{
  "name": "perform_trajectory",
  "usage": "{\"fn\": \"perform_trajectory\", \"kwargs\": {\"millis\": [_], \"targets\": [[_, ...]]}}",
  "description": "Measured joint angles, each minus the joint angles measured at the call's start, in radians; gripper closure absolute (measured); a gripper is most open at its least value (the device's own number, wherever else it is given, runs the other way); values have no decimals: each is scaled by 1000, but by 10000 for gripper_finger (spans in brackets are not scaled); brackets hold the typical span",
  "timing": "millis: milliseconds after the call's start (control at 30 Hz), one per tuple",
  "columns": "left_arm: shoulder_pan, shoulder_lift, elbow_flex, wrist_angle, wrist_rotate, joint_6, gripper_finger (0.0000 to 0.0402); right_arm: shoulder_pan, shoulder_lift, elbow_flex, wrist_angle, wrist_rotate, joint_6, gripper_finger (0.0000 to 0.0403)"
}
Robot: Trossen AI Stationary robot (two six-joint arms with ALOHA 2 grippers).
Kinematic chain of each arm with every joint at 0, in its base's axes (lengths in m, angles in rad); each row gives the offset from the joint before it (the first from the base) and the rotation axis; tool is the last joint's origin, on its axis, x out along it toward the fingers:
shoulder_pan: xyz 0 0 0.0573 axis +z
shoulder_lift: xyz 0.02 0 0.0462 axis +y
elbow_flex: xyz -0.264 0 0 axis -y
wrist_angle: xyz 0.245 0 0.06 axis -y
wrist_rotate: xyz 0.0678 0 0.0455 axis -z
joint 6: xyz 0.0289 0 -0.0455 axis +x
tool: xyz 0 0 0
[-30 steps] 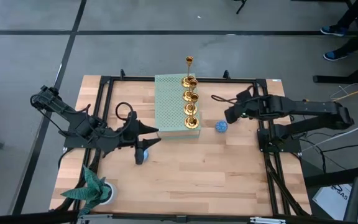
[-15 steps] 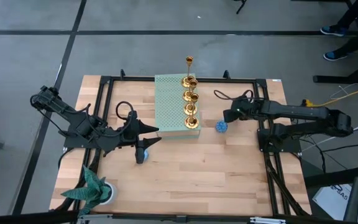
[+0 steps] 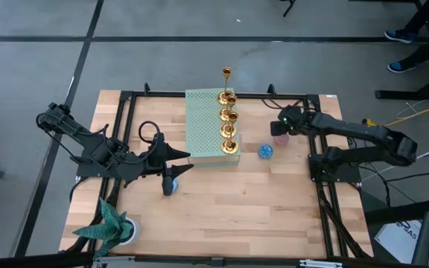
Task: Pick & Place candle stick holders
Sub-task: Move the pink scented candle to the bottom right
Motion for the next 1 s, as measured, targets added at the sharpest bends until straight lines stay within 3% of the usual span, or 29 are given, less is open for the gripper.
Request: {"fn": "perform_trajectory", "kwargs": {"millis": [400,600,1000], "targets": [[0,0,0,0,0,0,224,-12,213,0,84,-71,52,225],[0,0,0,-1,0,0,224,1,278,1,95,-168,110,225],[0,0,0,-9,0,34,224,202,258,2,11,-266,197,225]]}}
